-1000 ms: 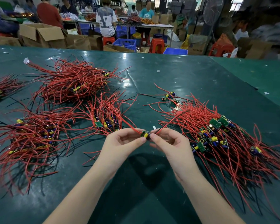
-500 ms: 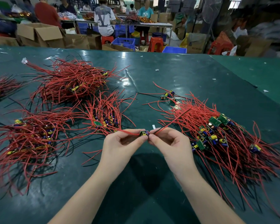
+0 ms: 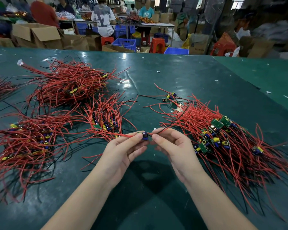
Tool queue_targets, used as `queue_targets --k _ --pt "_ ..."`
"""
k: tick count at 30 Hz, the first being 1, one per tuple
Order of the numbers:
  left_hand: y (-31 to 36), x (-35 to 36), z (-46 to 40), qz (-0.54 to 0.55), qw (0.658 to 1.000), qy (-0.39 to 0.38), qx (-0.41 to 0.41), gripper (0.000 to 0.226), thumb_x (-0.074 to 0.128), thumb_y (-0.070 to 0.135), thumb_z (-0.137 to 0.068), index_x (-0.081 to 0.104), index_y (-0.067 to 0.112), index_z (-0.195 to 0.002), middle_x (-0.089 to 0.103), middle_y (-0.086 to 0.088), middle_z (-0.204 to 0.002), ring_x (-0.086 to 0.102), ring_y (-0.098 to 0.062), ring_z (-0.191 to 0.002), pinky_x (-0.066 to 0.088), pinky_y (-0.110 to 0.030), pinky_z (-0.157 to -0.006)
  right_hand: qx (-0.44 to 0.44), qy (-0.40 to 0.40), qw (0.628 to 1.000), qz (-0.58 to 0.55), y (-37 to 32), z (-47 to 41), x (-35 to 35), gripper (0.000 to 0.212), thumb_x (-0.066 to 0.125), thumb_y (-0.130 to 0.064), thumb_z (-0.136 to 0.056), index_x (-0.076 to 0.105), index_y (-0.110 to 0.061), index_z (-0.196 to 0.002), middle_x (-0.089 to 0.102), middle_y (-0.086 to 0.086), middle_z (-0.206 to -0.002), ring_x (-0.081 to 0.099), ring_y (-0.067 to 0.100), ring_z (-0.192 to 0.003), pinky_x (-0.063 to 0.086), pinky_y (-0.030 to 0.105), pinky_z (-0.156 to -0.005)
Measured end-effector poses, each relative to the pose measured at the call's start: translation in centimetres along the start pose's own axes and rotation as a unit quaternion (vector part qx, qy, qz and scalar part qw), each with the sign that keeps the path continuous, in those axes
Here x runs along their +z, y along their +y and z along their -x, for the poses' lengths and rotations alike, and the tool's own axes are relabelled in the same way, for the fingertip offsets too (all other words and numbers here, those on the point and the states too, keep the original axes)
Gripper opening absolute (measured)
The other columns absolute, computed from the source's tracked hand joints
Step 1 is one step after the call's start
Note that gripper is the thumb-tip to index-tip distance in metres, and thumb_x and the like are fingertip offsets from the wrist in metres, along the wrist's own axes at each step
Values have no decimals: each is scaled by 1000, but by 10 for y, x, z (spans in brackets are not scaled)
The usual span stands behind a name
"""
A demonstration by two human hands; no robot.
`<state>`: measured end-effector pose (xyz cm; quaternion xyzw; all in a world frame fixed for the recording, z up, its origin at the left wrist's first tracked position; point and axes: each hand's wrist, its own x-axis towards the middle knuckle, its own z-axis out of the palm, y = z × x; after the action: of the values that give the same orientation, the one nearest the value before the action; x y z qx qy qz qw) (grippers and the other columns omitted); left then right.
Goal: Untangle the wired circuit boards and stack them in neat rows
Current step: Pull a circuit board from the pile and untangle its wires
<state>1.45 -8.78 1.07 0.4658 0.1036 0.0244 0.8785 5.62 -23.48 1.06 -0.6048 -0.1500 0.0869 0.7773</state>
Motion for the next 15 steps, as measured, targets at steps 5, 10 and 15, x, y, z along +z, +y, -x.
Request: queue_targets --k 5,10,15 --pt "4 -2 3 20 998 -42 -32 21 72 20 -61 79 10 -78 74 -5 -80 72 -10 -71 56 -18 -62 105 -30 984 -140 2 -2 -2 15 76 -17 -62 78 -17 -76 71 0 -75 65 8 -63 52 18 -63" --pt "2 0 3 -50 998 -7 29 17 70 15 -67 77 7 -80 75 -8 -82 71 -12 -70 56 -19 -63 89 9 990 -110 2 -3 -3 10 75 -8 -68 77 -14 -76 71 1 -74 65 9 -64 53 18 -63" --pt "-5 0 5 -265 947 40 178 15 76 5 -76 75 11 -90 77 1 -87 72 -12 -83 56 -20 -77 52 74 996 -11 3 -1 -4 16 70 3 -81 75 -12 -78 73 5 -77 68 15 -70 54 21 -65"
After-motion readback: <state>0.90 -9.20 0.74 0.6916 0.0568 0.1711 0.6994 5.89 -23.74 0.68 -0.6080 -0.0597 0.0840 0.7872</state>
